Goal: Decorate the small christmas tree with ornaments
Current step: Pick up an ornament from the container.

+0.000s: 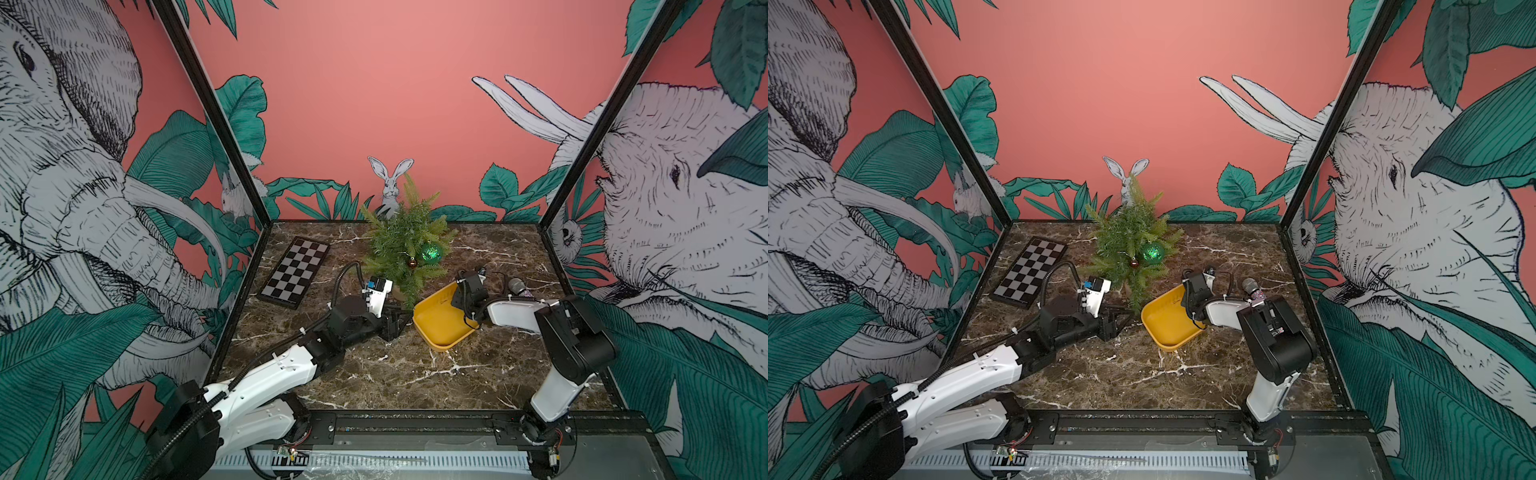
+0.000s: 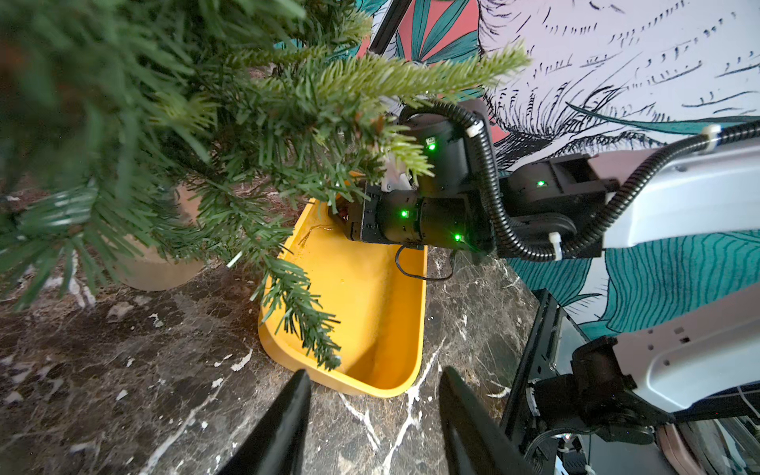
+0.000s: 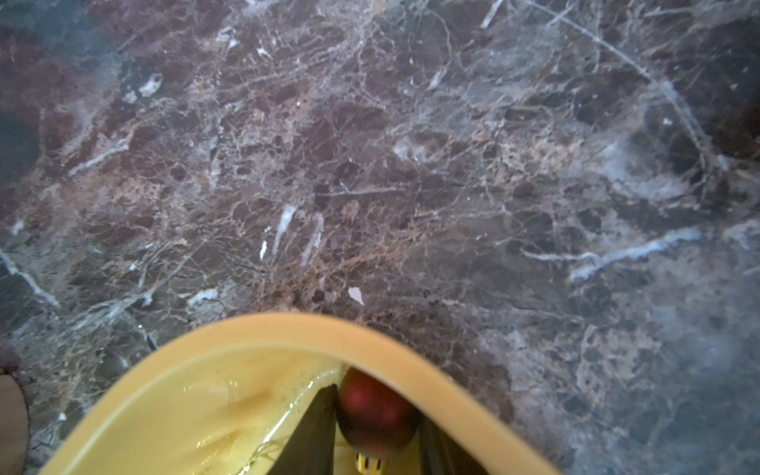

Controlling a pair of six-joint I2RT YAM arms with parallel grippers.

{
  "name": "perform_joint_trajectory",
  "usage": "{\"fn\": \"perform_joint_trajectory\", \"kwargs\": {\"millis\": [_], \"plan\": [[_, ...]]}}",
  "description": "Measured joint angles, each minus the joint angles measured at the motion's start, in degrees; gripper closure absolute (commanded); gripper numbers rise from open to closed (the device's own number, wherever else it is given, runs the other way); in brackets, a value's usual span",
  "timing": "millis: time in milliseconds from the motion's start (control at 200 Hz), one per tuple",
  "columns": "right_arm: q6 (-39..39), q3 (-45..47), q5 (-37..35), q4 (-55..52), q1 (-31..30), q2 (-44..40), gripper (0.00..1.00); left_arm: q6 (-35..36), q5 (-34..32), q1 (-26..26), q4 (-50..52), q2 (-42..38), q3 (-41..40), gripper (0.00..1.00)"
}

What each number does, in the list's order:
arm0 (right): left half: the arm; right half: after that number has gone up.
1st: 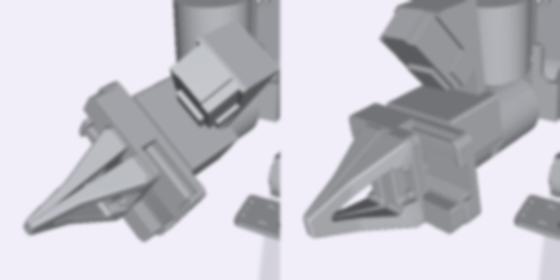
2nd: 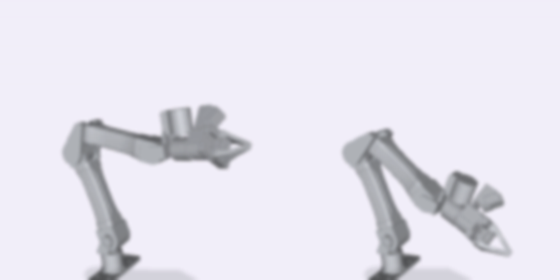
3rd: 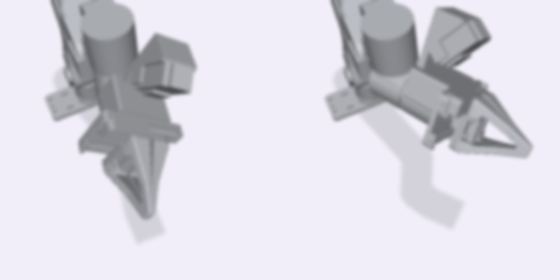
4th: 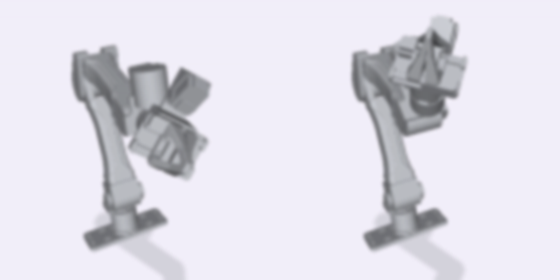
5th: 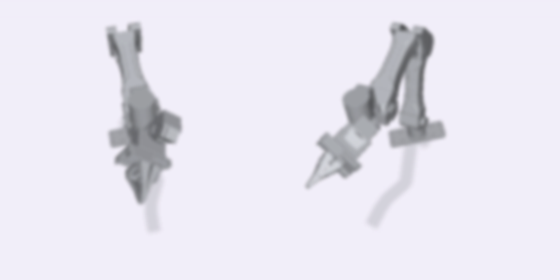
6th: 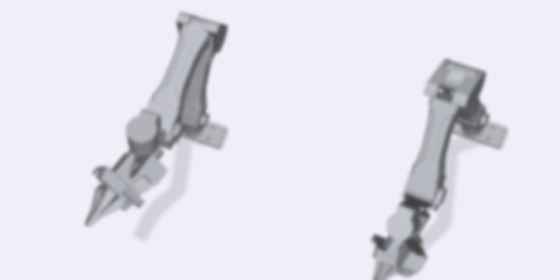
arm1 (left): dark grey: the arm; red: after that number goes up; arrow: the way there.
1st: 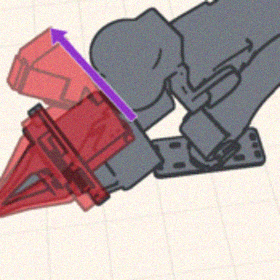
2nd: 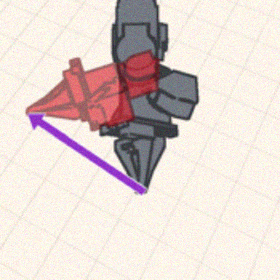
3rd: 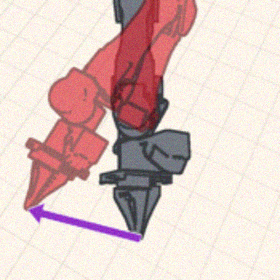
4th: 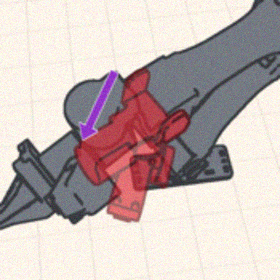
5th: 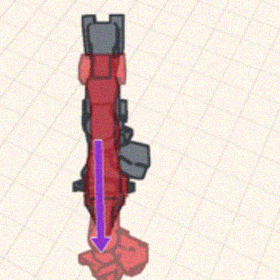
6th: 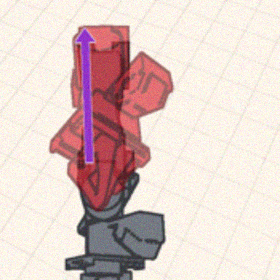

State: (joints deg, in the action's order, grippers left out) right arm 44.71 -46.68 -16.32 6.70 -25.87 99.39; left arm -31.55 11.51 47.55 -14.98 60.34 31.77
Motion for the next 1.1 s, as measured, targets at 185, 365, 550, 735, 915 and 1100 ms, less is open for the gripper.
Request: {"fn": "perform_joint_trajectory", "kwargs": {"millis": [185, 365, 550, 735, 915, 1100], "plan": [[-0.4, 0.0, 0.0, 0.3, 0.0, 0.0, 0.73, -0.1, 0.0, 0.0, -0.2, 0.1, 0.0, 0.48], [-1.3, 0.8, 0.0, 0.7, 0.0, -1.2, 0.75, -0.2, 0.0, 0.0, -0.4, 0.1, -0.3, 0.48], [-2.8, 3.1, 0.7, 1.3, -0.3, -6.2, 0.75, -0.2, -0.2, 0.0, -0.4, -0.1, -0.5, 0.48], [-4.4, 7.2, 3.5, 1.2, -1.1, -17.5, 0.75, 0.0, -0.5, 0.0, -0.1, -1.9, -0.4, 0.48], [-7.1, 8.7, 8.7, -3.0, -1.6, -29.5, 0.75, 0.7, -0.5, 0.0, 0.3, -3.1, 0.1, 0.48], [-10.6, 7.6, 13.7, -11.0, -2.7, -40.4, 0.74, 1.3, -0.1, 0.0, 0.6, -3.1, 1.6, 0.48]]}}
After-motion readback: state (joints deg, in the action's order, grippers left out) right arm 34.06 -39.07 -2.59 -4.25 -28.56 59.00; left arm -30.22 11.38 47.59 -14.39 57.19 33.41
